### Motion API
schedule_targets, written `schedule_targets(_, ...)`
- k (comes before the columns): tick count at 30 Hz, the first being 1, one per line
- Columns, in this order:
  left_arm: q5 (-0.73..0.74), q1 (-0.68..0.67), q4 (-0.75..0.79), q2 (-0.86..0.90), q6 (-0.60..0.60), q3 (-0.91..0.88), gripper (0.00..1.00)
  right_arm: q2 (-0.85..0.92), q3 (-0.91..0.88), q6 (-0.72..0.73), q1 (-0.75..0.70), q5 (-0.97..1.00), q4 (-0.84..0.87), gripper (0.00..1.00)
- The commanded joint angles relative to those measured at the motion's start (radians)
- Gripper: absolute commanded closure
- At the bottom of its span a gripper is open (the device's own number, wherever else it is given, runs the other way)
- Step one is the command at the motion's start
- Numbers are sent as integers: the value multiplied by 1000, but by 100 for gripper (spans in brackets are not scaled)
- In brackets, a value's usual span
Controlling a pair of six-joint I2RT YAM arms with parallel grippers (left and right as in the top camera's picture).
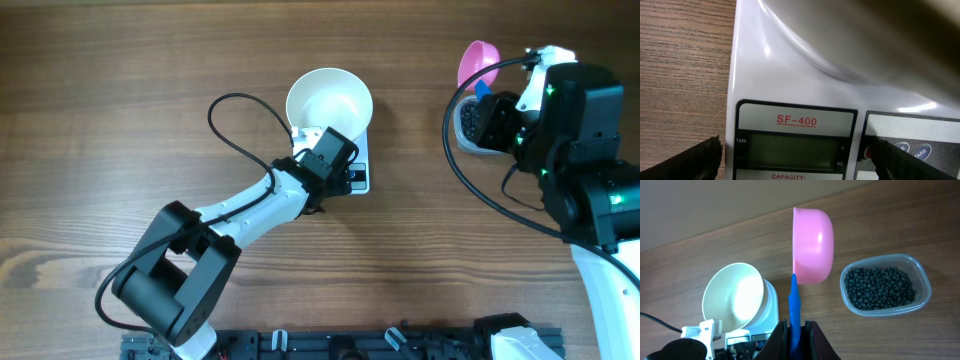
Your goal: Scoop item into bowl and weigh 150g on scale
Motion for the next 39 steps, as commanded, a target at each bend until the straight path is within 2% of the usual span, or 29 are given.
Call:
schedule_targets(1, -24, 0, -16, 28, 3, -19, 0, 8, 12, -3, -3, -8, 6, 96)
schedule_targets(9, -17, -1, -22, 68, 13, -19, 0, 8, 12, -14, -3, -5, 6, 96)
schedule_targets(22, 5, -2, -19, 40, 13, -13, 0, 8, 12, -18, -3, -5, 6, 96)
schedule_targets(31, 46, -2, -50, -116, 12, -13, 0, 8, 12, -18, -3, -6, -5, 96)
schedule_targets(39, 127, -2, -126, -351, 8, -14, 0, 8, 12, -19, -3, -5, -8, 96)
